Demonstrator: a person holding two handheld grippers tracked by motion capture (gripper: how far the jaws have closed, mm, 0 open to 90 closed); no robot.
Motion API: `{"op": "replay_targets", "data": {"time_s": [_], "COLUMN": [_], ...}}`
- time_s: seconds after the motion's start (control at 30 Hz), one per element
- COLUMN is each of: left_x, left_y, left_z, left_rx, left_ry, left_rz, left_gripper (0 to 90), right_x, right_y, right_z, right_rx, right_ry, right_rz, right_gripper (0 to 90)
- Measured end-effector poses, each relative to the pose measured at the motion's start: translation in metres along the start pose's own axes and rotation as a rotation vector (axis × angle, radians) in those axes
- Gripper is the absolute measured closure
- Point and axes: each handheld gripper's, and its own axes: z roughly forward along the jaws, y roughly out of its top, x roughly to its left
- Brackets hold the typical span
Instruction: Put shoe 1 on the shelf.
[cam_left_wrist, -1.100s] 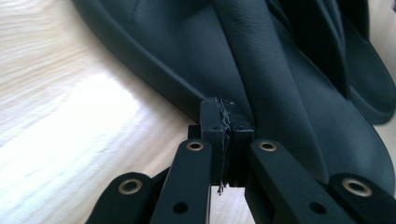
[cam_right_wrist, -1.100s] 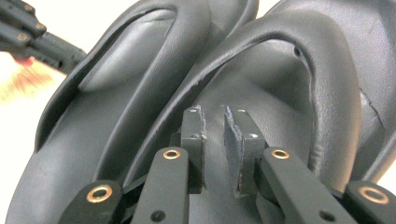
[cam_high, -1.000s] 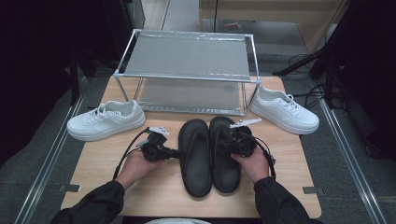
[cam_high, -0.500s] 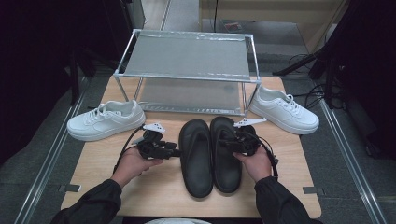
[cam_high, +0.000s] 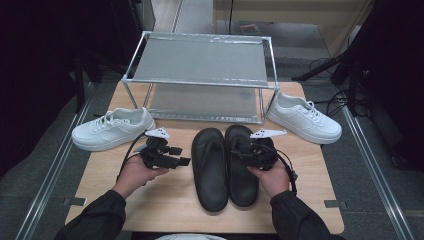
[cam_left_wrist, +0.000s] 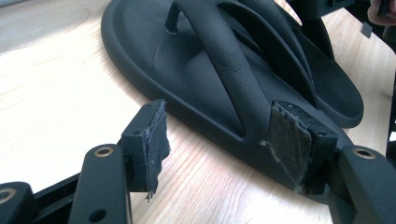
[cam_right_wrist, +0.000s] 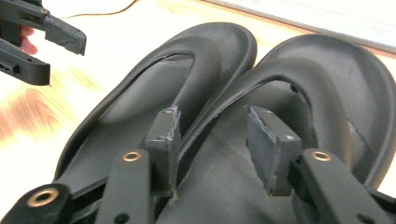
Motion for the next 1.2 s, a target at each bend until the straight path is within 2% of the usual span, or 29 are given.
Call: {"op": "replay_targets", "data": {"time_s": [0.23, 0.33, 0.47, 0.73, 0.8, 0.9, 1.03, 1.13, 1.2], "left_x": [0.002, 0.003, 0.003, 0.005, 0.005, 0.005, 0.005, 0.006, 0.006], "left_y": [0.000, 0.000, 0.000, 0.000, 0.000, 0.000, 0.001, 0.001, 0.001], "left_z": [-0.005, -0.006, -0.007, -0.009, -0.009, -0.010, -0.011, -0.011, -0.012], "left_rx": [-0.014, -0.018, -0.020, -0.022, -0.022, -0.028, -0.039, -0.037, -0.039], "left_ry": [0.005, 0.007, 0.005, 0.003, 0.003, 0.013, 0.013, 0.015, 0.013], "left_rz": [-0.001, 0.000, -0.003, -0.005, -0.006, -0.007, -0.011, -0.012, -0.016], "left_gripper": [37.8, 37.9, 37.8, 37.8, 37.8, 37.9, 38.0, 37.9, 37.9], "right_x": [0.010, 0.017, 0.025, 0.033, 0.035, 0.037, 0.036, 0.037, 0.037], "right_y": [-0.004, -0.005, -0.008, -0.015, -0.017, -0.018, -0.020, -0.020, -0.020], "right_z": [0.004, 0.007, 0.016, 0.036, 0.039, 0.042, 0.045, 0.045, 0.044], "right_rx": [-0.020, -0.035, -0.022, 0.001, 0.003, 0.005, 0.003, 0.004, 0.003], "right_ry": [-0.025, -0.051, -0.064, -0.104, -0.112, -0.145, -0.132, -0.139, -0.136], "right_rz": [0.040, 0.019, 0.027, 0.049, 0.043, 0.008, 0.018, 0.011, 0.027], "right_gripper": [41.2, 38.2, 34.4, 35.0, 39.0, 42.0, 44.1, 46.7, 48.7]}}
